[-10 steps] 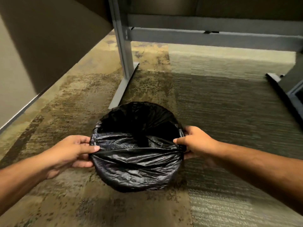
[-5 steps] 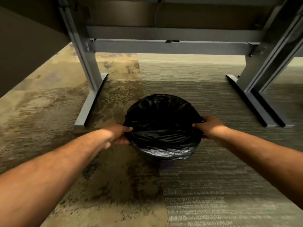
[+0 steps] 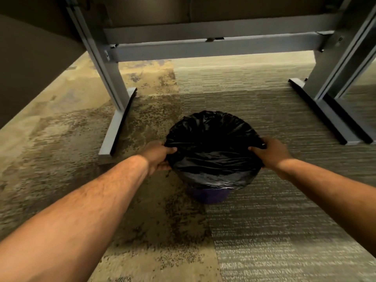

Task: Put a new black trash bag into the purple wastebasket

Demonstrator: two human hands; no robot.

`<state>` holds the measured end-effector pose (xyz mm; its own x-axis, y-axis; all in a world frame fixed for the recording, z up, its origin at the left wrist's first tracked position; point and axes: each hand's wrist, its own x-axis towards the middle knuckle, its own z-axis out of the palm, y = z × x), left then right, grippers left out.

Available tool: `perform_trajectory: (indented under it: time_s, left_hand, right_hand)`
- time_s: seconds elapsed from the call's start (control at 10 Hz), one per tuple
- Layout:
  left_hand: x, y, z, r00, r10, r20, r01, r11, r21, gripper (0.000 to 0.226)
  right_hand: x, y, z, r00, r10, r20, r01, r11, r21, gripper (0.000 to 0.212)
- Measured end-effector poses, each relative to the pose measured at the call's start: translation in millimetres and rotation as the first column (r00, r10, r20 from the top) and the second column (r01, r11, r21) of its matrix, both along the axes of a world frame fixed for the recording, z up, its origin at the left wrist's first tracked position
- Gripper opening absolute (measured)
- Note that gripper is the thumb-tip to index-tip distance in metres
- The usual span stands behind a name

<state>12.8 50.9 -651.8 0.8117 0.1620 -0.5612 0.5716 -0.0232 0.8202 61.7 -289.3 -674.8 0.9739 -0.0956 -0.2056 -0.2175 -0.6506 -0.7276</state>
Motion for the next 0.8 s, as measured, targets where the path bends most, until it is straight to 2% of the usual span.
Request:
perform_trajectory:
  time_s: [0.1,0.2,0.3,0.4,0.5,0.6,0.7,0.8]
  left_hand:
    - [-3.0,-2.1,0.1,1.000,0.016,0.012,-0.016,1.000,-0.011,0.021]
    - [-4.5,0.0,-3.2,0.998,0.057,0.036,-0.059,0.998,0.030,0.005]
    - [-3.2,6.3,-8.2,0.993,0.062,0.097,-0.075,0.989,0.130,0.019]
    - [-2.7,14.9,-13.3,0.981,0.002,0.193,-0.084,0.904,0.418,0.061]
    - [-7.6,14.4,-15.9,0.968,-0.010,0.253,-0.111,0.881,0.460,0.067]
    - [-18.9,11.0,-15.2,0.965,-0.037,0.259,-0.093,0.875,0.474,0.070]
    - [-29.7,8.9,-5.4,0.966,-0.084,0.243,-0.055,0.856,0.513,0.072]
    - [-46.1,5.6,19.7,0.974,-0.093,0.209,-0.038,0.833,0.552,0.070]
  right_hand:
    - [-1.2,0.9,-0.6,1.000,-0.011,0.005,0.011,1.000,-0.029,0.038]
    - [-6.4,3.5,2.1,0.997,-0.067,-0.026,0.067,0.998,0.012,0.060]
    - [-10.0,3.8,7.3,0.996,-0.091,-0.021,0.090,0.995,-0.045,0.086]
    - [-13.5,2.2,19.3,0.995,-0.098,0.016,0.100,0.986,-0.134,0.111]
    - [-19.2,5.2,26.2,0.993,-0.112,0.031,0.115,0.985,-0.131,0.112]
    - [-31.4,12.9,33.0,0.980,-0.178,0.085,0.186,0.977,-0.101,0.105]
    - [-46.1,16.7,39.4,0.963,-0.223,0.150,0.236,0.969,-0.073,0.094]
    - [-69.2,23.2,49.0,0.953,-0.236,0.189,0.260,0.959,-0.114,0.085]
